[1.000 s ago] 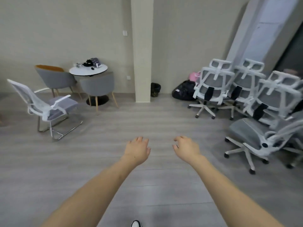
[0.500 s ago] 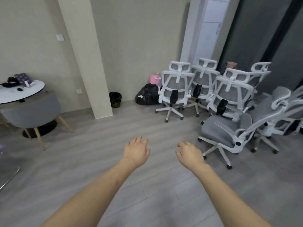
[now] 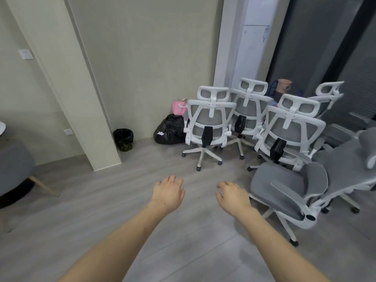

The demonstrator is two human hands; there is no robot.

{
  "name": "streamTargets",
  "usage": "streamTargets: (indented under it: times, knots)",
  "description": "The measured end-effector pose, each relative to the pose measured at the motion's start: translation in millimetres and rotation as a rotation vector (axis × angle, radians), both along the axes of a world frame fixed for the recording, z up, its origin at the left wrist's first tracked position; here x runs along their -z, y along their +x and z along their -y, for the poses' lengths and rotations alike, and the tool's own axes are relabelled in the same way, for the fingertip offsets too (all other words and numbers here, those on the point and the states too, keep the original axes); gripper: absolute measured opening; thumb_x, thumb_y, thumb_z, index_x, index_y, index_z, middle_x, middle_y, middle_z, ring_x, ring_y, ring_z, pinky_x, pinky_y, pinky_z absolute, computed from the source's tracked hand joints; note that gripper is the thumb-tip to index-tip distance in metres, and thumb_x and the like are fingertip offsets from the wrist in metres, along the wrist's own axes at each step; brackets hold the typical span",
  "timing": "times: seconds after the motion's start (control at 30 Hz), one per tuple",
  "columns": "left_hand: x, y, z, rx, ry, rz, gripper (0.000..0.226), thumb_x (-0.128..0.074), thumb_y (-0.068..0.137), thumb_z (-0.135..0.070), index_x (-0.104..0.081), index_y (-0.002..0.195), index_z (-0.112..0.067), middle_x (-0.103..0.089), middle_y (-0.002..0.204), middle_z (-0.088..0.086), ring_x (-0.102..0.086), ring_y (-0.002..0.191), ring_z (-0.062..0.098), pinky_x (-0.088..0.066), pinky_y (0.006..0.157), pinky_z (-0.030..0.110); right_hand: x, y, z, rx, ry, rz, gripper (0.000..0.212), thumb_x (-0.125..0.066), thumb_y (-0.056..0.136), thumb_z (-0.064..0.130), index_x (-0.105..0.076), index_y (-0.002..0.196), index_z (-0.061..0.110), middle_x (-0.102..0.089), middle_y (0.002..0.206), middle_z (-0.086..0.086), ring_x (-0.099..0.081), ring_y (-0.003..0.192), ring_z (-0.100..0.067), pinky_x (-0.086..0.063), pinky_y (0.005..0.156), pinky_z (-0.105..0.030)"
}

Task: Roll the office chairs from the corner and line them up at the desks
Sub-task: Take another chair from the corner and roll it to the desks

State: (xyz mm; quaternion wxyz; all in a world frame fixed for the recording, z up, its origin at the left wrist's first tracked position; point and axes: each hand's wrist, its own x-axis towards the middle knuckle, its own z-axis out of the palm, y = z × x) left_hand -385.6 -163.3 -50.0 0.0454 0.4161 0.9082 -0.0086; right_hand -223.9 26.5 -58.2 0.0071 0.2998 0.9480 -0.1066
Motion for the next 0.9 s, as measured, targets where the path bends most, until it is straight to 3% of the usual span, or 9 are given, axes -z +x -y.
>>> streamTargets:
  times: [0.27, 0.63, 0.9]
  knots:
    - [11, -142, -143, -0.013, 0.0, 0.005, 0.047, -0.038, 0.106, -0.048, -0.049, 0.145, -0.023, -0.049, 0.147, 0.005, -0.046, 0.137, 0.027, -0.041, 0.105, 0.043, 8, -138, -146, -0.006, 0.019, 0.004, 0.04, -0.047, 0.103, 0.039, -0.06, 0.138, 0.026, -0.06, 0.139, 0.0, -0.056, 0.127, -0.027, -0.045, 0.1, -0.04]
    - [6, -382, -358, 0.014, 0.064, 0.04, 0.043, -0.038, 0.106, -0.045, -0.046, 0.141, -0.022, -0.05, 0.139, 0.005, -0.049, 0.13, 0.028, -0.044, 0.098, 0.044, -3, -353, -353, 0.068, 0.065, -0.016, 0.036, -0.047, 0.103, 0.04, -0.062, 0.132, 0.026, -0.06, 0.131, -0.001, -0.058, 0.118, -0.028, -0.049, 0.091, -0.041]
    - [10, -491, -490, 0.063, 0.029, 0.039, 0.047, -0.039, 0.105, -0.045, -0.043, 0.146, -0.022, -0.048, 0.144, 0.006, -0.047, 0.132, 0.029, -0.043, 0.099, 0.046, -4, -460, -473, 0.107, 0.05, -0.011, 0.039, -0.048, 0.101, 0.038, -0.061, 0.135, 0.024, -0.06, 0.135, -0.002, -0.057, 0.122, -0.028, -0.05, 0.095, -0.042]
